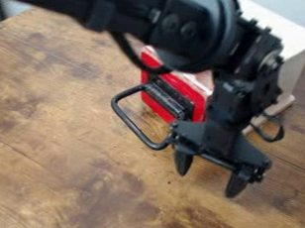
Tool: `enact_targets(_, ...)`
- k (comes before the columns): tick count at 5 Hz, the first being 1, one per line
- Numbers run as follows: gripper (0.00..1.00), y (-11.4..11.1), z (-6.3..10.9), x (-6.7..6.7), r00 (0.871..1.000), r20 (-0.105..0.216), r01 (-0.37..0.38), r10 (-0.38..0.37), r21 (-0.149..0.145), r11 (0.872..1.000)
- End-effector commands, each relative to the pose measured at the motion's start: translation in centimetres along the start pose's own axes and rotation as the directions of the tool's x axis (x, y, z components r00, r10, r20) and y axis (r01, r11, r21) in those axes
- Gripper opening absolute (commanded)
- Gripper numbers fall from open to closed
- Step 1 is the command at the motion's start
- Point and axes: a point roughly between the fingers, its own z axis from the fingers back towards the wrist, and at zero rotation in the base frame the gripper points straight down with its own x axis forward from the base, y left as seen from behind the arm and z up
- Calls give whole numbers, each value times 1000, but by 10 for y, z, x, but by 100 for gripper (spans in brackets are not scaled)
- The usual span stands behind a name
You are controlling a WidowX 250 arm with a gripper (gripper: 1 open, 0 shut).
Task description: Close the drawer
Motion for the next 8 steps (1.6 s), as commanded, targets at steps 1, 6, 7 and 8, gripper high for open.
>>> enact_targets(1, 0, -1, 26, 19, 996, 69, -50, 51, -21, 999)
enact_targets(6, 100, 4, 16, 9, 970, 71, -230, 232, -29, 973)
enact_targets(7, 0, -1, 19, 17, 967, 78, -240, 242, -36, 970)
enact_targets(8, 0, -6, 18, 25, 965, 75, -249, 250, -26, 968)
